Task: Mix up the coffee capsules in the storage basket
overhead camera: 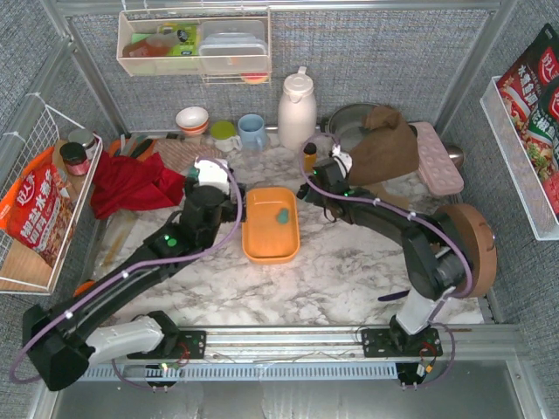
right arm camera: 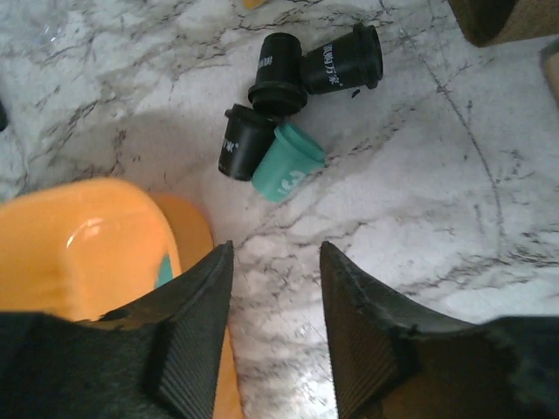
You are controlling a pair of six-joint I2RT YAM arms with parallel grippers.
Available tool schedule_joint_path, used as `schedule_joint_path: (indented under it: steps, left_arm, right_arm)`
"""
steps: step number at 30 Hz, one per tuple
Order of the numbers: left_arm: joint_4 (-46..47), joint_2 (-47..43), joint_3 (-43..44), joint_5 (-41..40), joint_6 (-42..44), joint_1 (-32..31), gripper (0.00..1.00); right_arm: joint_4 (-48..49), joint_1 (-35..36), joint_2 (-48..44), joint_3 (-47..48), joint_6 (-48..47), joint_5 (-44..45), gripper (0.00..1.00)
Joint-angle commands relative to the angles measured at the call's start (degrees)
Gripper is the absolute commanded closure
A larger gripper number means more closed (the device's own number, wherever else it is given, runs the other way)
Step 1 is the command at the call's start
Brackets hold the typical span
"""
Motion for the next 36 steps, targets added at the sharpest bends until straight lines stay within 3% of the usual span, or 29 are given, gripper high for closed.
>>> schedule_joint_path:
  steps: [1,6,15,23,36]
  left_arm:
    - [-0.2,-6.7,-5.3,-0.2,8.3,0.0,0.01]
    - [11.5,-17.2,-14.8,0.4,10.2,-0.1,0.01]
    - [14.4,-28.5,-18.2,1.1,13.1,0.0,0.01]
    - [13.4,-29.2,-18.3,0.8,14.0,0.0,0.01]
    - [12.7,-28.3,-18.1,1.8,13.2,0.1,0.01]
  right_arm:
    - [-5.7,0.0,6.6,5.5,9.1,4.2,0.57]
    - [-13.2,0.0,14.3,13.6,12.3,5.8,0.59]
    - [-13.9,0.0,19.4,18.4,11.9,6.2,0.58]
    - [-12.9,0.0,21.8,20.9,10.3,4.0,0.52]
    - [-13.2,-0.6,25.7,23.6,11.0,5.8,0.50]
